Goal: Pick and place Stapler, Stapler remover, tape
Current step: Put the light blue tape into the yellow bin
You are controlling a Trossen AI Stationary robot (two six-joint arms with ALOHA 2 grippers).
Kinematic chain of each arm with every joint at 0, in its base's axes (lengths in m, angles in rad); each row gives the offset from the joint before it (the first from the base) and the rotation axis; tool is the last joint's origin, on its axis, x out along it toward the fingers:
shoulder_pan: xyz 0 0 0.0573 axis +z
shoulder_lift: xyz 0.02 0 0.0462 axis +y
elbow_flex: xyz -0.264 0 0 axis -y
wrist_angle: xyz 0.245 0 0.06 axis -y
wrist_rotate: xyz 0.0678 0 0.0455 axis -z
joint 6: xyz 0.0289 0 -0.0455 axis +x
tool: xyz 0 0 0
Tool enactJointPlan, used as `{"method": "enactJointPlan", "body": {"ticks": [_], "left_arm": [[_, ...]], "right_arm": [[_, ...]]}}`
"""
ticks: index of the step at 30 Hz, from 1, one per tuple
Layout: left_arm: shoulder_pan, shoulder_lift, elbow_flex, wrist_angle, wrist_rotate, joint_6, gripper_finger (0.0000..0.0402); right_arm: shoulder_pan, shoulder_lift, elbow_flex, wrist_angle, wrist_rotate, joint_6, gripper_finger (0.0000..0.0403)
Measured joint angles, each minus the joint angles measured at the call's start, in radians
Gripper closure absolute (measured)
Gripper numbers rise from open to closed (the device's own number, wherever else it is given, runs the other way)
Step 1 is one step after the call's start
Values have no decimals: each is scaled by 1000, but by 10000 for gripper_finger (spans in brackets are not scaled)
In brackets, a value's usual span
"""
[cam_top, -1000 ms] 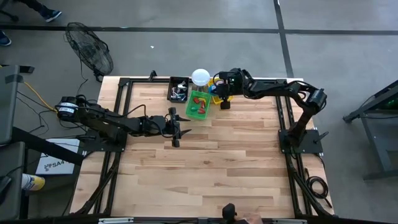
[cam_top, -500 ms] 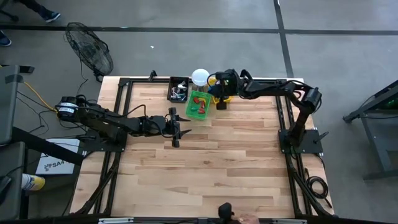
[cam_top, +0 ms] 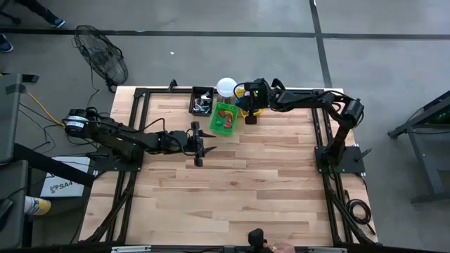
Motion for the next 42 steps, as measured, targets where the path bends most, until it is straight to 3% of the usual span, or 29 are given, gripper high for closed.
{"method": "enactJointPlan", "body": {"ticks": [12, 18, 42], "left_arm": [[0, 0, 0, 0, 1, -9, 204], [0, 0, 0, 0, 1, -11, 204], [0, 0, 0, -8, 1, -19, 204]], "right_arm": [[-49, 0, -1, -38, 31, 6, 403], [-61, 0, -2, -48, 131, 8, 403], [-61, -12, -2, -69, 159, 16, 403]]}}
